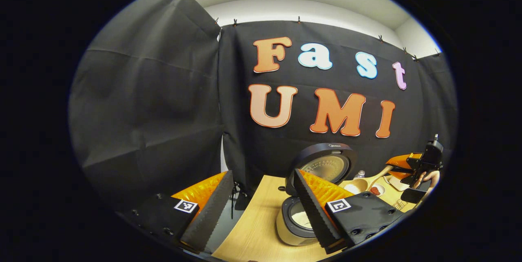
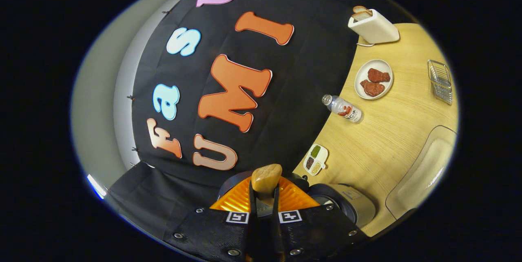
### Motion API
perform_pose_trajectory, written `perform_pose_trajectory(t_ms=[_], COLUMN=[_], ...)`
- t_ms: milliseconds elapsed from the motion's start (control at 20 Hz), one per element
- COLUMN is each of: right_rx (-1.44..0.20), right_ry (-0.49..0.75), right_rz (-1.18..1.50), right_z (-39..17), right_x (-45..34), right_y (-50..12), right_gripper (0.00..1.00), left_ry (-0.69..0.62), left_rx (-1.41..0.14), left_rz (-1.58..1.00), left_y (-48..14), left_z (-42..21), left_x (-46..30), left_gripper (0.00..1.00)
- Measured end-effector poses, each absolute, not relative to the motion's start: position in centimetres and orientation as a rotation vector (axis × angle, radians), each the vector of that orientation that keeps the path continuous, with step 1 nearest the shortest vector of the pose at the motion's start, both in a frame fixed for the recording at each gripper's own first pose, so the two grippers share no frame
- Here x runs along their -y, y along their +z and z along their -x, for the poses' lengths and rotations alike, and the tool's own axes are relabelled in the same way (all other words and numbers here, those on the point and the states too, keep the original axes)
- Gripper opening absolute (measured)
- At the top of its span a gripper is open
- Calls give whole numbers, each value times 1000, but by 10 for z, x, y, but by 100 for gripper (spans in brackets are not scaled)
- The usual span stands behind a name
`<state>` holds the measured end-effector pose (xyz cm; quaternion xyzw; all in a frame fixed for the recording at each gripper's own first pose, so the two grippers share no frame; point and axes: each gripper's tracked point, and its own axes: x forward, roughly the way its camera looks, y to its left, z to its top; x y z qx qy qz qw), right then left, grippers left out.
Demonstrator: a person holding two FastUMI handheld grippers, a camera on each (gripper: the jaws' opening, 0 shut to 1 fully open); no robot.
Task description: Close the left gripper, press the button to open the rice cooker; take a wooden spoon from the chopstick holder with the right hand, scoop a spoonful of rice and pour it into the rice cooker, then put the wooden spoon back into the chopstick holder.
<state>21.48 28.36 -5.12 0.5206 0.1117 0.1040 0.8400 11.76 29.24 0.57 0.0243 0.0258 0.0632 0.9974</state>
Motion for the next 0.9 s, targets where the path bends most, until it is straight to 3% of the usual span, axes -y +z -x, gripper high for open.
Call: perform_pose_trajectory(t_ms=[900], right_rx=[-108], right_ry=[275], right_rz=[-762], right_z=[-216], right_x=[-309], right_y=[-19], right_gripper=[12], left_ry=[165], left_rx=[-41], left_rz=[-42], left_y=[4], left_z=[-117], left_x=[-308], left_gripper=[98])
